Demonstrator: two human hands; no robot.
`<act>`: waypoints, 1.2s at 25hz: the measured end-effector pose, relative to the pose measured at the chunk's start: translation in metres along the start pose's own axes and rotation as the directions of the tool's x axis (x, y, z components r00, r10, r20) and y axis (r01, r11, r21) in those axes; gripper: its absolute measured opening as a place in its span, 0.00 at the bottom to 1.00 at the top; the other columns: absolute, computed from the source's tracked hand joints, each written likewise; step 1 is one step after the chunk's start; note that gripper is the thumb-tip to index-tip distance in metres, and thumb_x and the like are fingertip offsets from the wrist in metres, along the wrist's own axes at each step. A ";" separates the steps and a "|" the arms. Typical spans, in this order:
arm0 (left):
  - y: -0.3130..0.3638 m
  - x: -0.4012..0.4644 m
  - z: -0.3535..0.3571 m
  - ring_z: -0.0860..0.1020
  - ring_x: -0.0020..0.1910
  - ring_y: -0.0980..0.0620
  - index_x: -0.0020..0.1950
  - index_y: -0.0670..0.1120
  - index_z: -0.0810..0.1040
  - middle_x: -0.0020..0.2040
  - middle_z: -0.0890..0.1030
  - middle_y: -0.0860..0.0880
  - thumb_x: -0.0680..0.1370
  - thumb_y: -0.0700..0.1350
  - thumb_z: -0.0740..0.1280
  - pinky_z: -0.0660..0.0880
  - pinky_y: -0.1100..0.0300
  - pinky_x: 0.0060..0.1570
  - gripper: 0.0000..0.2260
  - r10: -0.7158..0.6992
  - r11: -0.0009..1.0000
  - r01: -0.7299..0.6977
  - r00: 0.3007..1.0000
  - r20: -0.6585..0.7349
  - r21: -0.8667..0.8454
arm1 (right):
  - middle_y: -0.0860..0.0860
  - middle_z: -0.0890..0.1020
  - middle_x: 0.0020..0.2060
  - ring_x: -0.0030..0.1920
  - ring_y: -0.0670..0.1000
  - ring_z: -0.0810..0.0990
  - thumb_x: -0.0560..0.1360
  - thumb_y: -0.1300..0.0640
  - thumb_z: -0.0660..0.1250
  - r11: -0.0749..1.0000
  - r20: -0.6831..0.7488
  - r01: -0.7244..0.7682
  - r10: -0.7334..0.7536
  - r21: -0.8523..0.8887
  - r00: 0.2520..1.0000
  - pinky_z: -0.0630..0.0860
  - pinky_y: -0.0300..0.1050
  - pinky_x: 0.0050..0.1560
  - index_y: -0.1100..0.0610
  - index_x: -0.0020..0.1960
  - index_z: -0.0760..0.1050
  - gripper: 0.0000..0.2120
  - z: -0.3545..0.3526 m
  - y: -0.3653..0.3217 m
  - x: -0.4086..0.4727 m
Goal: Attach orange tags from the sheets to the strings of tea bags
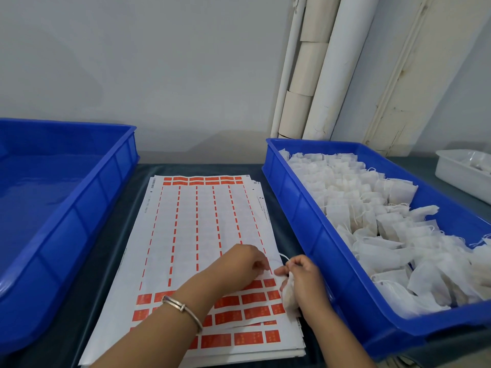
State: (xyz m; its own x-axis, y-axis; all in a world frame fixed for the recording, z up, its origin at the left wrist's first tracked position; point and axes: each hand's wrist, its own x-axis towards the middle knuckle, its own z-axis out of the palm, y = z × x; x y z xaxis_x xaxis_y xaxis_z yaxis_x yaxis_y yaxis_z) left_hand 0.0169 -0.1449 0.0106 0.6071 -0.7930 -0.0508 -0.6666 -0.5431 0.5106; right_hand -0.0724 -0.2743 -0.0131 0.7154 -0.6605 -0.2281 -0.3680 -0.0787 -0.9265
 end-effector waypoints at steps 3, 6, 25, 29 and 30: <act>0.000 0.003 0.006 0.75 0.55 0.52 0.64 0.51 0.76 0.61 0.75 0.51 0.79 0.45 0.62 0.70 0.67 0.51 0.14 0.004 0.999 -0.006 0.999 0.039 0.043 | 0.49 0.84 0.36 0.33 0.50 0.83 0.79 0.59 0.58 1.000 -0.002 -0.002 0.002 -0.002 1.000 0.76 0.41 0.31 0.55 0.40 0.74 0.10 0.000 0.000 0.000; -0.001 0.004 0.008 0.77 0.48 0.55 0.59 0.50 0.79 0.56 0.79 0.51 0.79 0.46 0.62 0.71 0.71 0.45 0.11 -0.028 1.000 0.029 0.999 0.032 -0.004 | 0.49 0.84 0.37 0.33 0.50 0.83 0.79 0.59 0.58 1.000 0.007 0.003 -0.003 -0.003 1.000 0.76 0.41 0.31 0.55 0.41 0.74 0.10 0.000 0.000 0.000; 0.025 0.005 0.028 0.75 0.52 0.50 0.62 0.50 0.77 0.56 0.77 0.49 0.79 0.50 0.60 0.73 0.59 0.57 0.14 -0.166 0.949 0.181 0.983 -0.081 0.258 | 0.46 0.83 0.35 0.35 0.49 0.82 0.78 0.60 0.57 0.999 0.015 0.044 -0.044 -0.021 0.999 0.75 0.41 0.35 0.55 0.40 0.74 0.10 0.000 0.004 0.002; 0.025 0.011 0.038 0.75 0.49 0.51 0.62 0.49 0.76 0.56 0.76 0.48 0.79 0.48 0.61 0.72 0.59 0.56 0.13 -0.262 0.921 0.278 0.960 -0.094 0.274 | 0.45 0.83 0.34 0.33 0.48 0.82 0.78 0.60 0.58 0.999 0.009 0.045 -0.045 -0.015 0.999 0.75 0.40 0.34 0.55 0.41 0.74 0.09 0.001 0.006 0.004; 0.026 0.012 0.039 0.73 0.47 0.51 0.62 0.48 0.76 0.55 0.76 0.48 0.79 0.48 0.62 0.72 0.59 0.55 0.13 -0.286 0.914 0.301 0.953 -0.097 0.271 | 0.46 0.83 0.34 0.34 0.49 0.82 0.78 0.60 0.58 0.999 0.008 0.043 -0.043 -0.011 0.999 0.75 0.41 0.35 0.55 0.41 0.74 0.09 0.001 0.006 0.004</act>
State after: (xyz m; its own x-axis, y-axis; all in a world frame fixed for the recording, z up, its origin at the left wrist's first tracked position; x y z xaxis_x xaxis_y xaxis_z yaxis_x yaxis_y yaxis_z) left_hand -0.0100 -0.1793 -0.0098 0.8111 -0.5743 -0.1111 -0.5437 -0.8102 0.2188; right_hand -0.0716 -0.2767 -0.0201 0.7355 -0.6502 -0.1902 -0.3431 -0.1154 -0.9322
